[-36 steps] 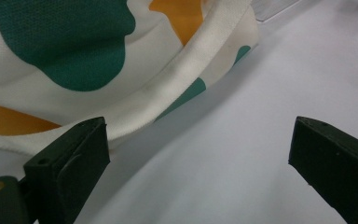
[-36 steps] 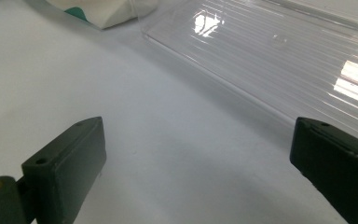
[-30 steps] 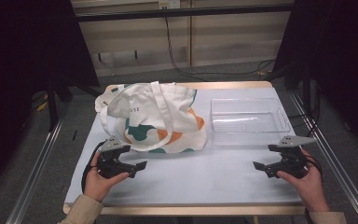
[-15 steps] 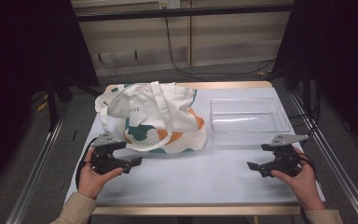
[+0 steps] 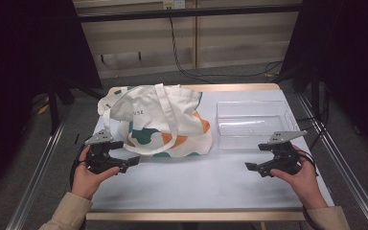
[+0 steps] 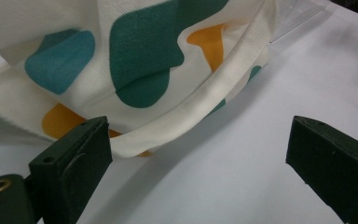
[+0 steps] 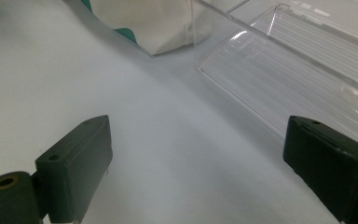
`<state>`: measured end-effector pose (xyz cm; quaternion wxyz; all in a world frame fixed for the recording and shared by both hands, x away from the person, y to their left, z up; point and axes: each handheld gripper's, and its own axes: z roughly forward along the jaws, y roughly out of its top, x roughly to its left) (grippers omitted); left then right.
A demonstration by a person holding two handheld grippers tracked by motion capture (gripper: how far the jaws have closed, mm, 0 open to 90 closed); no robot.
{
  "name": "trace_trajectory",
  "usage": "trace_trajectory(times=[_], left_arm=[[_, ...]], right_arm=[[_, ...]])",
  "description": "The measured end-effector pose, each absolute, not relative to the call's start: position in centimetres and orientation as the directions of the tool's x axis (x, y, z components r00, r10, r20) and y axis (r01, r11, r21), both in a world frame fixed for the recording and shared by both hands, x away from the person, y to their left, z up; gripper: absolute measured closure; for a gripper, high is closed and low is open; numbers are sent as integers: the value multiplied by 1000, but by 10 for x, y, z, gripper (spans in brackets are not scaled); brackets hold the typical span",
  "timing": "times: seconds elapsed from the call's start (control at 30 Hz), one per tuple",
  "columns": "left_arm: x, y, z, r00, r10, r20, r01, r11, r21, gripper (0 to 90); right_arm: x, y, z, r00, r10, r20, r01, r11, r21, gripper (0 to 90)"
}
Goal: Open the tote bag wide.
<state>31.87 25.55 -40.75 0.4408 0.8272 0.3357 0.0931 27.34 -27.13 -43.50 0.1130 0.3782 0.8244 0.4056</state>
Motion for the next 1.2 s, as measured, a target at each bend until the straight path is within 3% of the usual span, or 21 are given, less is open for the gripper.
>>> trace_trajectory(times=[1.2], left_arm=[[328, 271, -380, 738, 664, -122, 484, -394, 782, 64]], right_arm=[[304, -235, -405, -745, 652, 142, 499, 404, 766, 100]])
